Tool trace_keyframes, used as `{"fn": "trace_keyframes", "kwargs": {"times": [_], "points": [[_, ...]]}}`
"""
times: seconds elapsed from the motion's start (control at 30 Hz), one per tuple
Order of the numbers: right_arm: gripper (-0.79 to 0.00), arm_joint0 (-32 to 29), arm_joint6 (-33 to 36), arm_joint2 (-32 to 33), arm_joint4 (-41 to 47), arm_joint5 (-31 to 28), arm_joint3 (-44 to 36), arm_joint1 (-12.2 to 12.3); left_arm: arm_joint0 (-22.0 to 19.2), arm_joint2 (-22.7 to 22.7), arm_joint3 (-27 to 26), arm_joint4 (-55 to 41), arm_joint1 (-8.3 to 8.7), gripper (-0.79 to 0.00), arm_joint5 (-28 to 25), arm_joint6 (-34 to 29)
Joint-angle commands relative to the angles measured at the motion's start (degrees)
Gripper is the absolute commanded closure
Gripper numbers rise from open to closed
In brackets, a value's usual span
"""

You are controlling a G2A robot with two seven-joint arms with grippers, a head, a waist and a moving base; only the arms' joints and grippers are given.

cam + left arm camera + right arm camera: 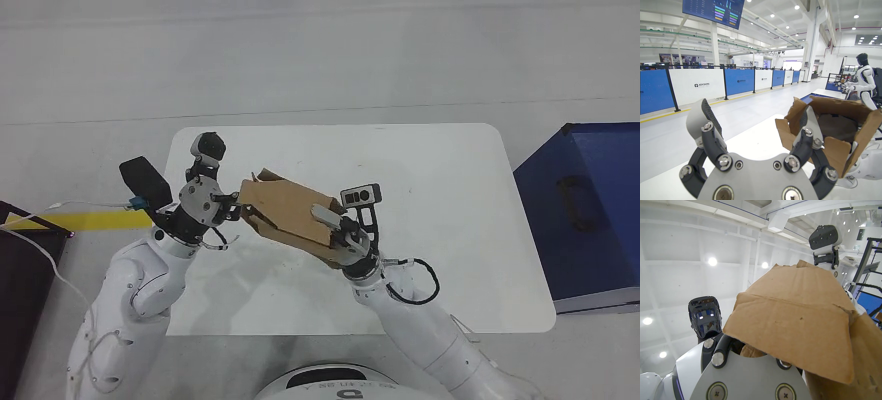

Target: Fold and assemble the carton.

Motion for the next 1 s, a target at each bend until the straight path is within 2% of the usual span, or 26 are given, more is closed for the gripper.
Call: {"fn": "trace_keyframes", "kwargs": {"times": [0.0, 0.5, 0.97], "points": [[0.0, 0.27, 0.35, -0.16, 0.09, 0.53, 0.1, -0.14, 0.03, 0.04, -0.07, 0.18, -0.01, -0.785, -0.35, 0.0], [0.0, 2.23, -0.65, -0.15, 2.66, 1.51, 3.84, -1.55, -0.49, 1.07, -0.04, 0.47, -0.12, -0.785, -3.0, -0.35], [0.0, 2.37, -1.07, -0.57, 1.24, 2.97, 3.89, -2.49, -1.17, 2.35, 0.79, 2.67, -0.36, -0.785, -2.31, 0.27]]}}
